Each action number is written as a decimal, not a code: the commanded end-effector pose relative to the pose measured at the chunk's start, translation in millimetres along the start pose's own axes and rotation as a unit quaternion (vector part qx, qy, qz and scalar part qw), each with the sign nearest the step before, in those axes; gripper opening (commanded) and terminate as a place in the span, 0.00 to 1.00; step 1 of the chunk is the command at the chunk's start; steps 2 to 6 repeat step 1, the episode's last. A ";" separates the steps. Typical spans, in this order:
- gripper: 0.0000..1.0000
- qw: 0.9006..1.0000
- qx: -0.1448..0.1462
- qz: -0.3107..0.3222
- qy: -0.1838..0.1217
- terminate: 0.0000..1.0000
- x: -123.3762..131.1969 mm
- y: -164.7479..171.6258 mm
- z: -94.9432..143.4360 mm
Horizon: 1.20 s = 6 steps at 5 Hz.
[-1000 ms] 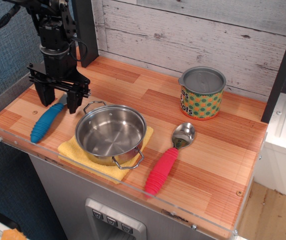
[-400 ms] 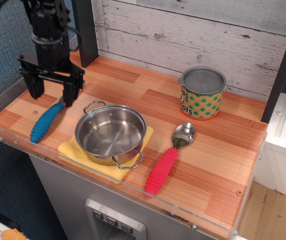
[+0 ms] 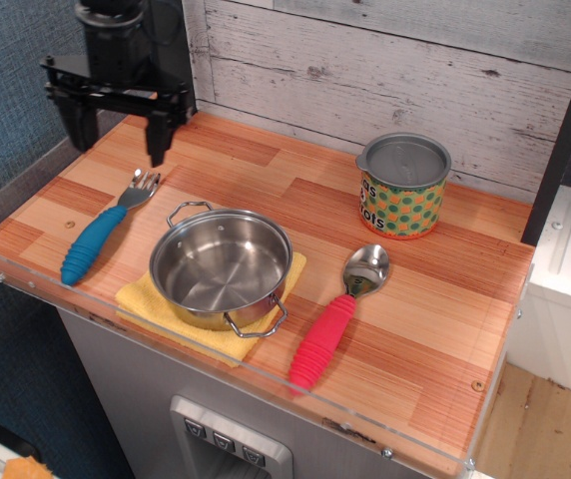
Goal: Move the fork to the left side of the pot.
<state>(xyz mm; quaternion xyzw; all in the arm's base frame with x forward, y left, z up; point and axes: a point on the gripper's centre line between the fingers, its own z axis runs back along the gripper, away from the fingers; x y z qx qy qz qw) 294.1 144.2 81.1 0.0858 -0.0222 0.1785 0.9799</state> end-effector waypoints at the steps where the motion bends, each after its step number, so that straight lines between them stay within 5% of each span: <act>1: 1.00 0.999 -0.028 0.007 -0.041 1.00 10.8 -39.3 41.7; 6: 1.00 0.999 -0.028 0.007 -0.041 1.00 10.8 -39.3 41.7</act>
